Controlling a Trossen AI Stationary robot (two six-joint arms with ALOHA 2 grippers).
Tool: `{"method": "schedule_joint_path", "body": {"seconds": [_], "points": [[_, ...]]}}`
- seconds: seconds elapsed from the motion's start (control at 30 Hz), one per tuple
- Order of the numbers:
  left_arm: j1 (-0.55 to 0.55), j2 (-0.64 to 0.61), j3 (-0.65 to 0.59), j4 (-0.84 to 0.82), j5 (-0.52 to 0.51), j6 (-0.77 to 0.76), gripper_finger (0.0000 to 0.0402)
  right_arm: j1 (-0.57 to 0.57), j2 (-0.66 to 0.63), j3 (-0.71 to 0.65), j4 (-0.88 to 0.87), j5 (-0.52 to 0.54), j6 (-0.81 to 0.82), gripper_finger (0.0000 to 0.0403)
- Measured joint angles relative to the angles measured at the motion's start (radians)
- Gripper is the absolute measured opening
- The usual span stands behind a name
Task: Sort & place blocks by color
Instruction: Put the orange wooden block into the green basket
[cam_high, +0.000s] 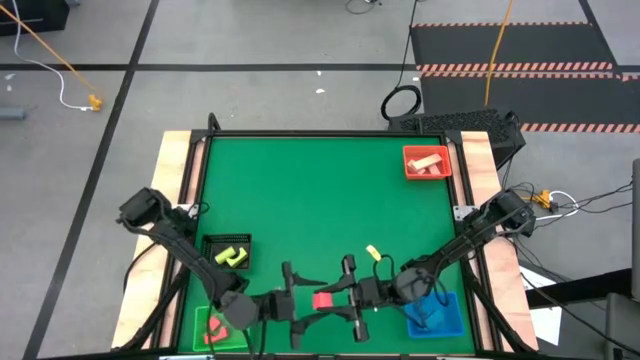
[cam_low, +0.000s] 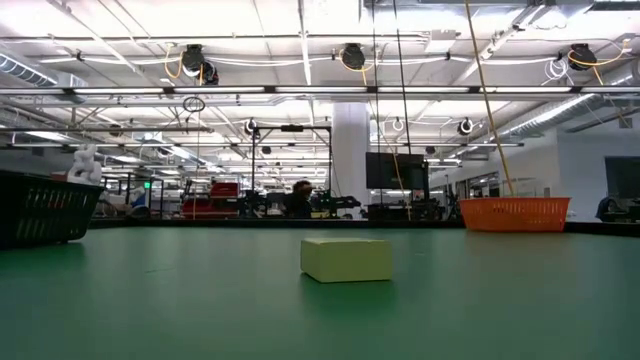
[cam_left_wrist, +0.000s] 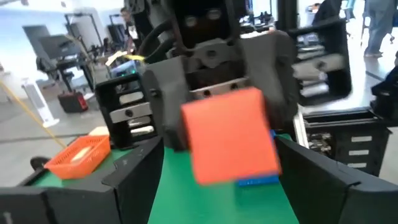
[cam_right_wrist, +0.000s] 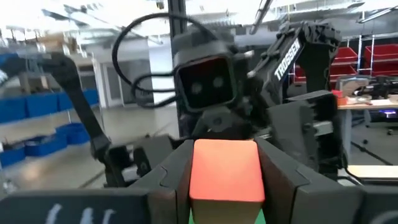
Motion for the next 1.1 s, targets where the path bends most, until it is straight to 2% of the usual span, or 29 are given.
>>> {"method": "schedule_joint_path", "body": {"seconds": [0.33,0.43,0.6,0.83,0.9,0.93,0.97,1.1], "points": [[0.021,0.001,0.000,-0.045,0.011,-0.123,0.0293,-0.020,-0.001,0.002,-0.061,-0.003,-0.020,0.0116],[0.025,0.001,0.000,-0.053,0.018,-0.128,0.0266,-0.021,-0.001,0.002,-0.072,-0.002,-0.002,0.0116],[0.029,0.001,-0.001,-0.062,-0.021,-0.138,0.0175,-0.021,-0.003,0.002,-0.113,0.031,0.040,0.0115],[0.029,0.001,-0.001,-0.111,-0.012,-0.186,0.0174,-0.015,-0.003,0.002,-0.140,0.029,0.060,0.0115],[0.030,0.001,-0.001,-0.141,-0.006,-0.204,0.0174,-0.008,-0.002,0.002,-0.142,0.051,0.075,0.0142],[0.030,0.001,-0.001,-0.157,0.029,-0.221,0.0159,-0.004,-0.002,0.002,-0.148,0.055,0.069,0.0168],[0.028,0.002,0.000,-0.158,0.044,-0.243,0.0125,0.002,-0.002,0.001,-0.160,0.056,0.065,0.0197],[0.023,0.001,0.000,-0.210,0.036,-0.307,0.0130,0.023,-0.055,-0.001,-0.305,0.079,0.062,0.0304]]}}
